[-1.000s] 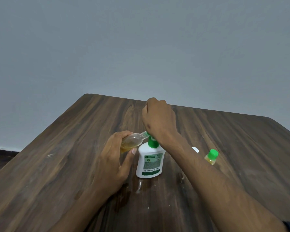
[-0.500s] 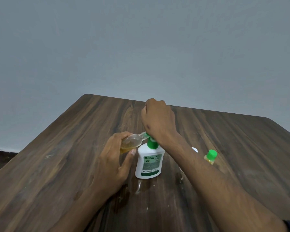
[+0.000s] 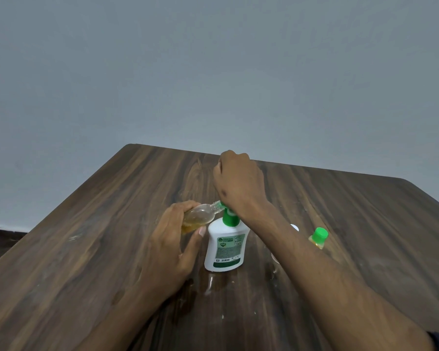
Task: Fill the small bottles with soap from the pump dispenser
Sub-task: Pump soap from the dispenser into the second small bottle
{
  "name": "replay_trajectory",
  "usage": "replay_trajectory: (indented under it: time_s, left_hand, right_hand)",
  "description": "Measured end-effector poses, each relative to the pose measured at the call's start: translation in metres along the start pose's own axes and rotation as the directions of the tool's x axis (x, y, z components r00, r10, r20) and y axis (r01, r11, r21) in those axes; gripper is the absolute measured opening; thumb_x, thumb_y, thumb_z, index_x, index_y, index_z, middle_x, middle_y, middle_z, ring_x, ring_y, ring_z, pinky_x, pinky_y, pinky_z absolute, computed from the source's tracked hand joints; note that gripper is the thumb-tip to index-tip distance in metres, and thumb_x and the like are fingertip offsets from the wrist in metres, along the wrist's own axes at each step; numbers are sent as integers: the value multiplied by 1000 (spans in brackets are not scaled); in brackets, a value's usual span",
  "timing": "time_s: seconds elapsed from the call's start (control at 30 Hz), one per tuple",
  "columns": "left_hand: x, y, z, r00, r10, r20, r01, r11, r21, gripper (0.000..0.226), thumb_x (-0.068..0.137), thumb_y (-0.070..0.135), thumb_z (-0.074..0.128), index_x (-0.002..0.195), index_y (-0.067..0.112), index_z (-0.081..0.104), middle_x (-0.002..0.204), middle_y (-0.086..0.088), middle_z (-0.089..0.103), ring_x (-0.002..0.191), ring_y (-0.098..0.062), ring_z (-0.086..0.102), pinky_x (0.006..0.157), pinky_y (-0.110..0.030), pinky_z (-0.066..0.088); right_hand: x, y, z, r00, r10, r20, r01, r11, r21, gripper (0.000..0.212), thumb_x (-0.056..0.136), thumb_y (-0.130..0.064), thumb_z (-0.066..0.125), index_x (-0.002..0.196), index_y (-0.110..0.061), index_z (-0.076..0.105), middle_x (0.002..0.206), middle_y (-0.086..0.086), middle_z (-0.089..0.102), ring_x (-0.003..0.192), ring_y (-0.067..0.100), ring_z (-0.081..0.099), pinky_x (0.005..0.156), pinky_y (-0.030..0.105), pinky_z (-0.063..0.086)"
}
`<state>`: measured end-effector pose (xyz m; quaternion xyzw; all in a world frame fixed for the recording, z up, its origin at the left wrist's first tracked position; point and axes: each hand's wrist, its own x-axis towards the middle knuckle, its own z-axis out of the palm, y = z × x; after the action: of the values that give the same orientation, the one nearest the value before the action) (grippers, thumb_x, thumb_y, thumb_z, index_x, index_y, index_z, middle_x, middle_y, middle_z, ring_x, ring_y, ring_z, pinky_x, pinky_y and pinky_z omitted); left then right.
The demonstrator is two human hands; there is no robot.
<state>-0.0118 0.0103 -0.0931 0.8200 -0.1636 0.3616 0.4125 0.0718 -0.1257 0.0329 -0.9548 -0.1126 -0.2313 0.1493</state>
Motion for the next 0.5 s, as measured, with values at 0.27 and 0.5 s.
replay_trajectory:
  time_s: [0.27,0.5]
  left_hand:
    - [0,-2,0,1000,-5,14,5,1000,-2,35,101,34,57,133,19,56,122,10,62,110,-3,62,90,-15,50]
    - [0,-3,0,1000,-5,7,5,1000,0,34,101,35,58,132,22,56,122,12,62,109,-3,62,88,-15,49]
  right_hand:
    - [0,0,0,1000,9,15,-9,1000,1,26,103,-20,44,78,-14,49,71,0,50,65,24,54,60,33,38]
    - [0,0,0,999,30,35,-30,1000,-2,26,103,-20,44,78,-14,50,70,-1,48,59,18,46,60,33,35]
